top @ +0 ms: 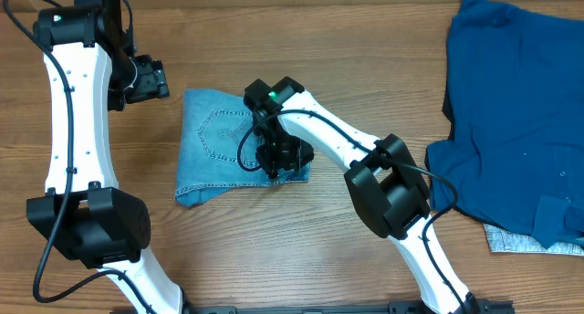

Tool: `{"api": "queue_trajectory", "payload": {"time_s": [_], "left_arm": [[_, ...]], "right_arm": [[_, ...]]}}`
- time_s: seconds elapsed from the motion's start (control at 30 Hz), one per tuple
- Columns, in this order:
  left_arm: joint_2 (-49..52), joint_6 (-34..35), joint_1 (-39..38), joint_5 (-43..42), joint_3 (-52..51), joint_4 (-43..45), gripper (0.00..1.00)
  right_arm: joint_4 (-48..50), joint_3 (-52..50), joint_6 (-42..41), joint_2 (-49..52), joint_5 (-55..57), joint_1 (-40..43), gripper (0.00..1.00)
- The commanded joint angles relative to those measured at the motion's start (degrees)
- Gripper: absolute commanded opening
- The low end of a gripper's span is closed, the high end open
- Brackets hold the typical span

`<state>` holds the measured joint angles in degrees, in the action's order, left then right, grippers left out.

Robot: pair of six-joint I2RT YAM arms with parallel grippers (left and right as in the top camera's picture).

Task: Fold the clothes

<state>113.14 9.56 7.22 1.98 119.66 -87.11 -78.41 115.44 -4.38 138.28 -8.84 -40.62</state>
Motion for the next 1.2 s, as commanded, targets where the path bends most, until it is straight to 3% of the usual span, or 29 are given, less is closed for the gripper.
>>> {"api": "queue_trajectory", "payload": {"time_s": [0.0, 0.13, 0.23, 0.3, 0.4, 0.6, 0.73, 0.83, 0.93, 1.1, 1.17], "left_arm": [[-1.77, -0.52, -0.11, -0.09, 1.46, -0.72, 0.81], [-1.77, -0.57, -0.11, -0.07, 1.46, -0.68, 0.81], [-1.77, -0.57, -0.11, -0.07, 1.46, -0.74, 0.81], [-1.77, -0.57, -0.11, -0.09, 1.46, -0.85, 0.81], [-1.75, -0.57, -0.13, -0.09, 1.46, -1.14, 0.81], [-1.70, -0.59, -0.13, -0.39, 1.46, -1.42, 0.81], [-0.92, -3.54, -0.20, -7.32, 1.05, -1.97, 0.83], [-0.09, -3.23, 0.02, -8.00, -2.58, -0.83, 0.86], [0.00, -2.69, 1.20, -8.11, -11.26, 5.16, 0.87], [0.00, -9.55, 2.51, -19.47, -25.51, 18.53, 0.87], [0.00, -9.81, 2.51, -19.32, -31.41, 24.33, 0.87]], "right_arm": [[0.42, 0.46, -0.09, 2.08, 6.91, 0.96, 0.54], [-2.62, 7.85, -0.26, 0.11, 12.02, 1.01, 0.55], [-3.45, 16.44, -0.26, -0.17, 16.96, 1.20, 0.61], [-2.71, 21.68, -0.26, -0.17, 18.32, 1.84, 0.72], [-0.63, 25.42, -0.31, -0.17, 18.14, 3.74, 0.77], [-5.77, 25.57, -0.31, -0.17, 12.02, 8.09, 0.72], [-10.10, 25.57, -0.28, -0.17, 10.23, 10.36, 0.73], [-12.02, 25.57, -0.26, -0.17, 9.92, 13.03, 0.73], [-13.73, 25.59, 4.22, -0.28, 0.87, 15.04, 0.73], [-14.21, 25.59, 4.63, -0.39, 0.17, 15.30, 0.73], [-14.14, 25.59, 4.59, -0.39, 0.17, 15.30, 0.73]]}}
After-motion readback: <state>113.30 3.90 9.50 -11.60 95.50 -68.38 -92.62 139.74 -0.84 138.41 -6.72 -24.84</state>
